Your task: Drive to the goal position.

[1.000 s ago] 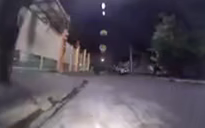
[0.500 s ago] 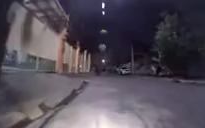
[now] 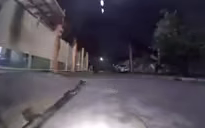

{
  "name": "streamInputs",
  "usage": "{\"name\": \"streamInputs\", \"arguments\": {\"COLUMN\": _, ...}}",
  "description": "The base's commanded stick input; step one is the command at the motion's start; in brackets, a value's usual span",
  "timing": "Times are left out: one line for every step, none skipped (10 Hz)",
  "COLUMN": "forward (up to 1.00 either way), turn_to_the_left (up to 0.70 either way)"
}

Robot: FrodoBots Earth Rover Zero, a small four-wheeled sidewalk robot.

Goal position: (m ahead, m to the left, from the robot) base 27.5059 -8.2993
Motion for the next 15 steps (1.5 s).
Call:
{"name": "streamInputs", "arguments": {"forward": 0.70, "turn_to_the_left": -0.35}}
{"name": "streamInputs", "arguments": {"forward": 0.70, "turn_to_the_left": -0.25}}
{"name": "streamInputs", "arguments": {"forward": 0.70, "turn_to_the_left": -0.04}}
{"name": "streamInputs", "arguments": {"forward": 0.70, "turn_to_the_left": 0.00}}
{"name": "streamInputs", "arguments": {"forward": 0.70, "turn_to_the_left": 0.00}}
{"name": "streamInputs", "arguments": {"forward": 0.70, "turn_to_the_left": 0.00}}
{"name": "streamInputs", "arguments": {"forward": 0.70, "turn_to_the_left": 0.00}}
{"name": "streamInputs", "arguments": {"forward": 0.70, "turn_to_the_left": -0.05}}
{"name": "streamInputs", "arguments": {"forward": 0.70, "turn_to_the_left": -0.22}}
{"name": "streamInputs", "arguments": {"forward": 0.70, "turn_to_the_left": -0.35}}
{"name": "streamInputs", "arguments": {"forward": 0.70, "turn_to_the_left": -0.35}}
{"name": "streamInputs", "arguments": {"forward": 0.70, "turn_to_the_left": 0.00}}
{"name": "streamInputs", "arguments": {"forward": 0.70, "turn_to_the_left": 0.00}}
{"name": "streamInputs", "arguments": {"forward": 0.70, "turn_to_the_left": 0.00}}
{"name": "streamInputs", "arguments": {"forward": 0.70, "turn_to_the_left": -0.01}}
